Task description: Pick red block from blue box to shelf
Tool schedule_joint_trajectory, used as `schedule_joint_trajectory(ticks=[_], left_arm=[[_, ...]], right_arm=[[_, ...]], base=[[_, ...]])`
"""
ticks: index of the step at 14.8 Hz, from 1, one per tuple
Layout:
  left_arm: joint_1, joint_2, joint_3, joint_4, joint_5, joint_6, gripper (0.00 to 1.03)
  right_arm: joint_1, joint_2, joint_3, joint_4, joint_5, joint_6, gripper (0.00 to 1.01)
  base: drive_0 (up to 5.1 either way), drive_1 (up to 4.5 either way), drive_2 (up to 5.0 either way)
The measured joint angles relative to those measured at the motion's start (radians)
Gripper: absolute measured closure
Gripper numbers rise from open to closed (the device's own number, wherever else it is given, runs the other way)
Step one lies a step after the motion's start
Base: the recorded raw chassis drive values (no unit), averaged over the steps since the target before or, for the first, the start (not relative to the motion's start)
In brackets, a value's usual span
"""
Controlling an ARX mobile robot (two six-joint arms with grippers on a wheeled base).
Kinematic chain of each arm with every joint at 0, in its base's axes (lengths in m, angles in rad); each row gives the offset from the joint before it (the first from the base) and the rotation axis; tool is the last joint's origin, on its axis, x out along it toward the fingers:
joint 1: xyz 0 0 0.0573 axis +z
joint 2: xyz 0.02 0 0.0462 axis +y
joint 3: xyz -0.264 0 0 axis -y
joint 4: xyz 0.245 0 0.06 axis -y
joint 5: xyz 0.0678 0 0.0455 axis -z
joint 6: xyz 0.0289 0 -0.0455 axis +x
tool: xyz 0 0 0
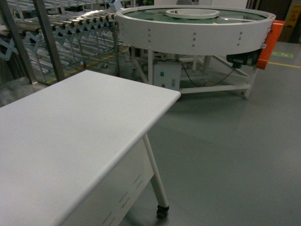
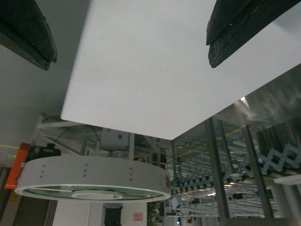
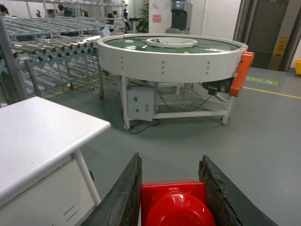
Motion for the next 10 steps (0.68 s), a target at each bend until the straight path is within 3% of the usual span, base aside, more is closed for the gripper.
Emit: schedule_joint_trajectory(ticks=[6, 10], left_arm=[[0.0, 0.0, 0.0, 0.002, 0.0, 0.0, 0.05], [0.0, 0.0, 0.0, -0.001, -0.001, 0.0, 0.05]], right_arm=[[0.0, 0.0, 0.0, -0.001, 0.001, 0.0, 0.72], [0.0, 0.0, 0.0, 0.0, 0.0, 0.0, 0.72]], base=[[-1.2, 0.75, -4.6], [1.0, 0.45, -6.4]])
